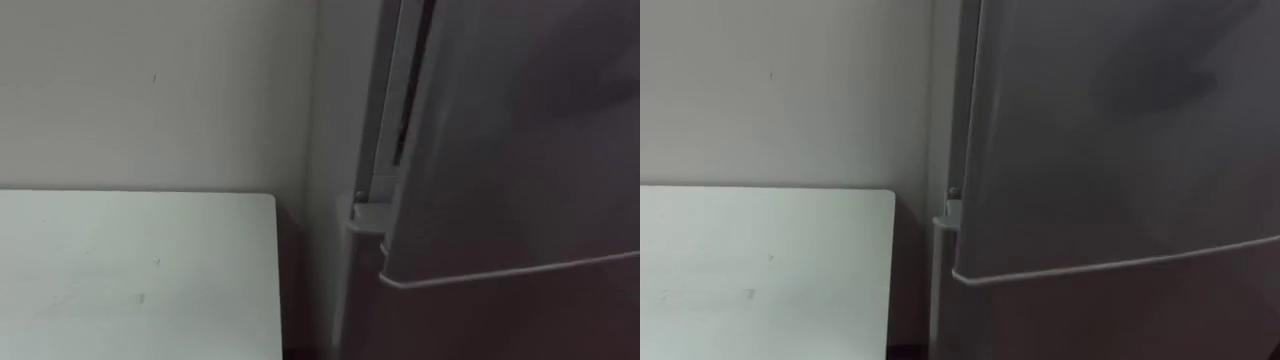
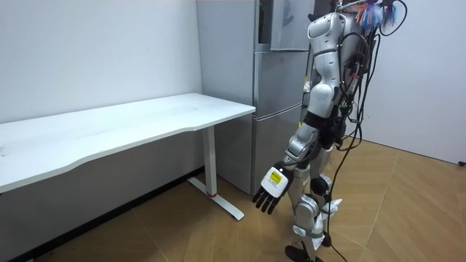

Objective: Put the bottle in the upper fridge

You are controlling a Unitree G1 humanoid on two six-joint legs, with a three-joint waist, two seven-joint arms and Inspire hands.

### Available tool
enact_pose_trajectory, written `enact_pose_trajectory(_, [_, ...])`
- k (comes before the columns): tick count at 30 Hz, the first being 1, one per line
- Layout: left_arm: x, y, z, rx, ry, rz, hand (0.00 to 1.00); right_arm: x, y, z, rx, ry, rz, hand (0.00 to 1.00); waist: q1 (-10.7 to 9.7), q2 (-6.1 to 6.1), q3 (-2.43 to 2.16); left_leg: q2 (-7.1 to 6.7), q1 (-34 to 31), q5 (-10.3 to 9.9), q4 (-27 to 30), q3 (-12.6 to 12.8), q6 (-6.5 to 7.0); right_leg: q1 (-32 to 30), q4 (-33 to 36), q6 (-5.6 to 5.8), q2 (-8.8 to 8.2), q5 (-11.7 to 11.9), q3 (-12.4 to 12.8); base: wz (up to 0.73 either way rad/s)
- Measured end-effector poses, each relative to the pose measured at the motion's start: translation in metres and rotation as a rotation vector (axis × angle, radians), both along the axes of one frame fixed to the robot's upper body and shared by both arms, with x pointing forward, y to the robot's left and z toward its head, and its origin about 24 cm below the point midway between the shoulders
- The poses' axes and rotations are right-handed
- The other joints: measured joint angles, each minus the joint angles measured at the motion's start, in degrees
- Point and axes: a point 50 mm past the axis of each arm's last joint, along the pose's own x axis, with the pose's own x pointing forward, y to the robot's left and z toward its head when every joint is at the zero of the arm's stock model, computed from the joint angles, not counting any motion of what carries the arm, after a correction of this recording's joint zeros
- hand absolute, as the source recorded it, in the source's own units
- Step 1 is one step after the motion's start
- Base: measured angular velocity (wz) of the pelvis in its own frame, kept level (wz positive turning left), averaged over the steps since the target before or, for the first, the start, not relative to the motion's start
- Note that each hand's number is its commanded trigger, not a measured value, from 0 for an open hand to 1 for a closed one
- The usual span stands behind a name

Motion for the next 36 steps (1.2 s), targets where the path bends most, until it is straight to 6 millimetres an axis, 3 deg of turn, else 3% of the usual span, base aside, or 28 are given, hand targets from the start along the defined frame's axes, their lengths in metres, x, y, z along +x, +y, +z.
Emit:
enact_pose_trajectory(4, [0.001,0.0,0.0,-0.001,-0.001,-0.006,0.0,0.001,0.002,-0.001,-0.003,0.008,0.012,0.0,0.26,-0.54,0.0,-0.07,0.17,0.0,0.03,0.01,-0.01,0.28,-0.1,-0.04,0.1,0.0,-0.01,0.0])
enact_pose_trajectory(6, [0.002,0.0,0.0,-0.002,-0.002,-0.006,0.0,0.002,0.003,-0.001,-0.004,0.012,0.021,0.0,0.27,0.12,-0.01,0.0,0.27,0.0,0.07,-0.02,-0.01,0.68,-0.22,-0.05,0.14,0.0,-0.09,0.02])
enact_pose_trajectory(8, [0.003,-0.001,-0.001,-0.004,-0.001,-0.013,0.0,0.003,0.004,-0.002,-0.003,0.015,0.027,0.0,0.26,-0.88,-0.04,-0.02,0.31,0.0,0.09,-0.16,-0.01,0.79,-0.78,-0.06,0.09,0.08,-0.37,0.04])
enact_pose_trajectory(10, [0.003,-0.001,-0.001,-0.008,0.004,-0.014,0.0,0.005,0.006,-0.003,-0.004,0.02,0.038,0.0,0.28,-1.09,-0.07,-0.04,0.3,0.0,0.13,-0.41,-0.01,0.91,-0.84,-0.08,0.04,0.14,-0.66,0.05])
enact_pose_trajectory(11, [0.003,-0.001,-0.002,-0.008,0.004,-0.014,0.0,0.005,0.006,-0.003,-0.004,0.021,0.039,0.0,0.29,-0.04,-0.23,-0.02,0.27,0.0,0.17,-0.53,-0.01,0.94,-0.84,-0.08,0.04,0.15,-0.76,0.07])
enact_pose_trajectory(16, [0.006,-0.001,-0.002,-0.023,0.001,-0.023,0.0,0.005,0.006,-0.003,-0.002,0.019,0.04,0.0,0.54,-1.42,0.12,-0.06,0.16,0.0,0.21,-0.78,-0.01,1.0,-0.9,-0.11,0.07,0.15,-0.95,0.02])
enact_pose_trajectory(17, [0.007,-0.001,-0.002,-0.023,0.0,-0.024,0.0,0.005,0.006,-0.003,-0.001,0.018,0.039,0.0,0.54,-0.89,-0.02,-0.05,0.16,0.0,0.21,-0.78,-0.01,1.01,-0.9,-0.11,0.08,0.15,-0.95,0.0])
enact_pose_trajectory(21, [0.011,-0.001,-0.002,-0.022,-0.003,-0.04,0.0,0.005,0.008,-0.003,-0.002,0.011,0.049,0.0,0.9,-1.15,0.01,-0.09,0.09,0.0,0.12,-0.76,-0.01,0.84,-0.87,-0.11,0.06,0.15,-0.85,0.0])
enact_pose_trajectory(24, [0.014,-0.001,-0.002,-0.021,-0.006,-0.053,0.0,0.008,0.014,-0.004,-0.005,0.011,0.086,0.0,0.93,-0.7,-0.11,-0.02,0.12,0.0,0.01,-0.73,-0.01,0.76,-0.87,-0.11,0.08,0.15,-0.81,0.0])
enact_pose_trajectory(31, [0.018,-0.001,-0.004,-0.027,-0.003,-0.053,0.0,0.015,0.024,-0.002,0.012,-0.014,0.17,0.0,3.26,-0.56,-0.04,0.04,-0.05,0.0,-0.13,-0.88,-0.01,0.79,-0.76,-0.11,0.04,0.14,-1.01,0.0])
enact_pose_trajectory(36, [0.017,0.002,-0.004,-0.026,0.007,-0.054,0.0,0.026,0.031,0.0,0.019,-0.005,0.253,0.0,3.65,-1.11,0.21,0.04,-0.35,0.0,0.19,-2.1,0.0,1.16,-0.81,-0.1,-0.04,0.13,-1.64,0.1])
